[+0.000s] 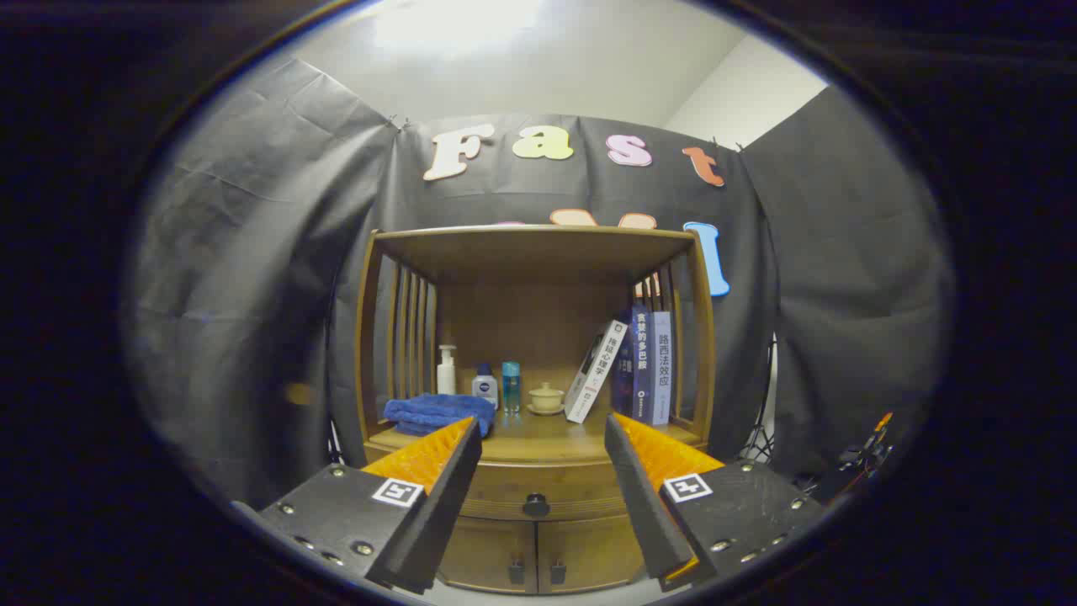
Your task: Pull open the drawer, take out the items inside it, and place them on the countertop above the cabinet.
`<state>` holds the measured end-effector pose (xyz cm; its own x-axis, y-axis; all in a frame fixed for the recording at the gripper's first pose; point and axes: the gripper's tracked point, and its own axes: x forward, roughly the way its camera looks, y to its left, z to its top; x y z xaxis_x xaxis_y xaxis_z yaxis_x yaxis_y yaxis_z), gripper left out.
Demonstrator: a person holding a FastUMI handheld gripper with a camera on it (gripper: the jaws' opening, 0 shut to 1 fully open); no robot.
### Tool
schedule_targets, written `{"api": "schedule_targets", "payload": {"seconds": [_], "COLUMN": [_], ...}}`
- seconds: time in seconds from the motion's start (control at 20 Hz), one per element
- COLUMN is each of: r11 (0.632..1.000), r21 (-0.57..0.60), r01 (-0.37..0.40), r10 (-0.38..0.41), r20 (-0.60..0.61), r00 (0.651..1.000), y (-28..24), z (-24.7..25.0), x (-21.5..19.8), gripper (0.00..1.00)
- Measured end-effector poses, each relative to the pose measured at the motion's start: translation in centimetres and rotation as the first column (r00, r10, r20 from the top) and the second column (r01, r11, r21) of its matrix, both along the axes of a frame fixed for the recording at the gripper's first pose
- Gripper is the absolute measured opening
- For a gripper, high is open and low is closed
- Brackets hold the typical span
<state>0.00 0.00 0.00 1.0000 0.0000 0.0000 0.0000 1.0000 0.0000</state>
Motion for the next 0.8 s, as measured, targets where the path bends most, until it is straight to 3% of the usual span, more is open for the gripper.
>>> {"api": "schedule_targets", "payload": {"seconds": [0.8], "r11": [1.0], "r21": [0.013], "r01": [-0.016], "r10": [0.016], "r20": [-0.008], "r00": [1.0], "y": [0.12], "z": [0.09], "x": [0.68], "gripper": [0.89]}}
